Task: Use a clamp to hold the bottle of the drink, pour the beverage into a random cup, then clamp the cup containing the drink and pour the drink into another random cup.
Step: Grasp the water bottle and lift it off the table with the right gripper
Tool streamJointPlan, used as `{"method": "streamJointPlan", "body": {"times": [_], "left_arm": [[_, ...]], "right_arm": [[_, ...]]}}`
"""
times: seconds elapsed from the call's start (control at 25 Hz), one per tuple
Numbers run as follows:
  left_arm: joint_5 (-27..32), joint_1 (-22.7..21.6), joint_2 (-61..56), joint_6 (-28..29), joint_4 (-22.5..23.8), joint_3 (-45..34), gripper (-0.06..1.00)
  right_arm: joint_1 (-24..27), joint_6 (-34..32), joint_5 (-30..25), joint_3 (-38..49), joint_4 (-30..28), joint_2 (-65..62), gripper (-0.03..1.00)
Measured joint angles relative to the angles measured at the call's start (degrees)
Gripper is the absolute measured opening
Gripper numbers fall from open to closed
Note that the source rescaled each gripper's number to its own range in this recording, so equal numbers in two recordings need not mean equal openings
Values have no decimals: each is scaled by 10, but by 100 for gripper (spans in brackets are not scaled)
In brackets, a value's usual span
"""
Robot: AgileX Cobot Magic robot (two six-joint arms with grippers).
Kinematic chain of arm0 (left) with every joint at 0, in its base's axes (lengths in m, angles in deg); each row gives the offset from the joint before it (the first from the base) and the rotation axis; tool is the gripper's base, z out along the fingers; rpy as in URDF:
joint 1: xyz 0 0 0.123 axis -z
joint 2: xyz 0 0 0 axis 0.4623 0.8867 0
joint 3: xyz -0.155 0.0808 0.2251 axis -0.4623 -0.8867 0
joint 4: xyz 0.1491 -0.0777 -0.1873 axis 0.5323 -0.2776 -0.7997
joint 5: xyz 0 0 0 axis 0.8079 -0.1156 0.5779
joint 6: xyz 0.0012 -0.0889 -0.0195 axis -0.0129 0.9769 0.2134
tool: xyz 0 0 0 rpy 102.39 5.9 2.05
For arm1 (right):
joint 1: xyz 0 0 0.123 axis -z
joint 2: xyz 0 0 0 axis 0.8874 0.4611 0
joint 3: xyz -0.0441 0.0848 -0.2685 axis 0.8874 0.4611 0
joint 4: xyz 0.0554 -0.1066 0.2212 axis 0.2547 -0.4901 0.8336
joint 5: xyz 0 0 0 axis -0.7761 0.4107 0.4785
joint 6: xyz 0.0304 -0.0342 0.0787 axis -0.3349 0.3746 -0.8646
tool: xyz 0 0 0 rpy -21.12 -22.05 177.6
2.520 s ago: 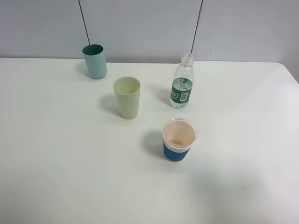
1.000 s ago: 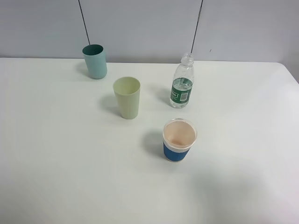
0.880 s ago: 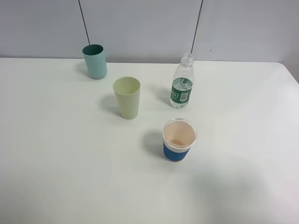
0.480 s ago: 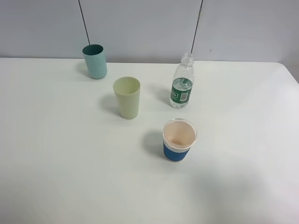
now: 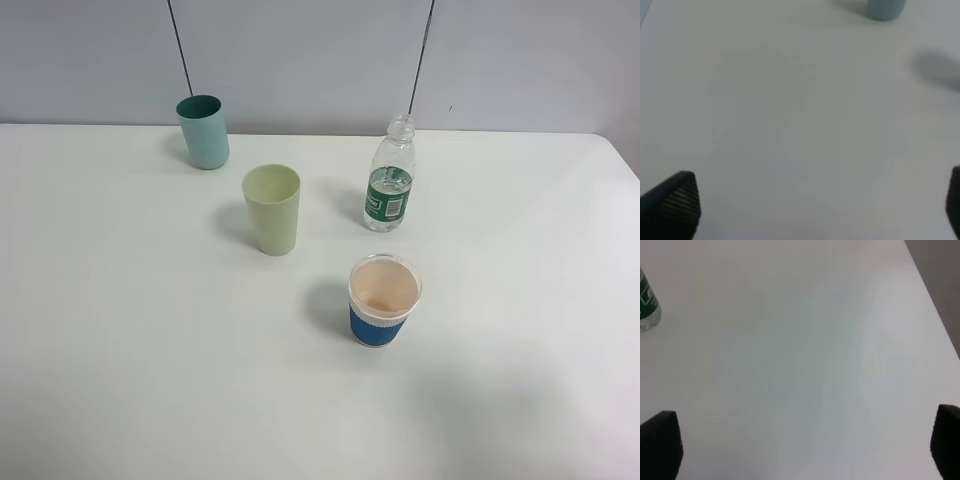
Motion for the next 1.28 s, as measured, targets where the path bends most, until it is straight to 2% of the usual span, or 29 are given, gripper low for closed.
{"method": "streamJointPlan", "body": {"times": [1.28], "left_arm": [[0, 0, 0, 0, 0, 0, 100]], "right_arm": [[0, 0, 0, 0, 1, 0, 100]]}}
